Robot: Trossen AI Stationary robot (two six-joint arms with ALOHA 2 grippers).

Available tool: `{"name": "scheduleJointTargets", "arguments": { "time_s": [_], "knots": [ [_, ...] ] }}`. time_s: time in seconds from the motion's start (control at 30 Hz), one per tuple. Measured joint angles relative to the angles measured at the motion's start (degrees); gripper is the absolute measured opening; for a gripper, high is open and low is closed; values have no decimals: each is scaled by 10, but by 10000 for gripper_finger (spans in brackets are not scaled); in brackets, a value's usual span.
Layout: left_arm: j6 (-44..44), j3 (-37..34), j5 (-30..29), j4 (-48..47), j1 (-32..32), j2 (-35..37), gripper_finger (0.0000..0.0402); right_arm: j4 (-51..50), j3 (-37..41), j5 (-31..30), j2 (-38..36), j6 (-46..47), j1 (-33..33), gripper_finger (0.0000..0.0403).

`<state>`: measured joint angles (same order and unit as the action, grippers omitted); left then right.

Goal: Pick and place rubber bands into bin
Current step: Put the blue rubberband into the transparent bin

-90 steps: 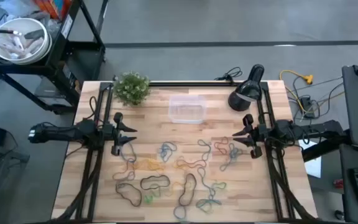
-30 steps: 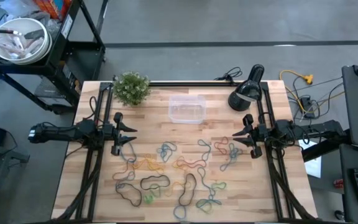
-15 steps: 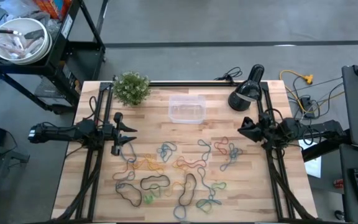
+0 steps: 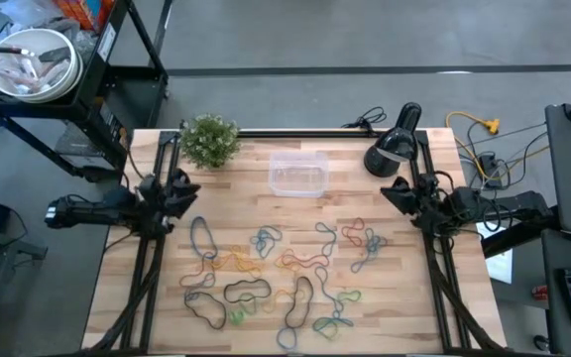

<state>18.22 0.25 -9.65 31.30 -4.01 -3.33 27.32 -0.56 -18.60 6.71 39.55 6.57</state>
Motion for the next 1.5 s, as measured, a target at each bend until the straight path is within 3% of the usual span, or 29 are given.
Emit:
{"name": "scheduleJointTargets", "arguments": {
  "time_s": [0.13,0.3,0.5,0.67,0.77,0.97,1.1,1.27,1.37,1.5],
  "knots": [
    [74,0,-31,67,0,0,123,40,0,9,9,-5,0,68],
    [-21,12,-114,87,0,0,123,130,-14,113,25,-109,0,68],
    [-64,35,-167,107,0,-6,123,18,-144,145,61,-221,1,68],
    [-99,54,-127,118,0,-24,123,-192,-294,151,140,-266,1,68],
    [-92,68,-74,115,0,-44,123,-319,-374,143,205,-277,1,68],
    [14,129,24,34,-1,-137,123,-547,-511,147,329,-273,1,68],
    [77,196,93,-21,-3,-233,123,-614,-575,184,397,-275,8,68],
    [125,305,222,-72,-18,-342,123,-668,-630,221,454,-275,32,68],
    [142,374,258,-187,-31,-392,123,-698,-651,221,472,-274,54,68],
    [160,460,261,-442,-54,-449,123,-709,-656,216,477,-250,79,68]
  ]
}}
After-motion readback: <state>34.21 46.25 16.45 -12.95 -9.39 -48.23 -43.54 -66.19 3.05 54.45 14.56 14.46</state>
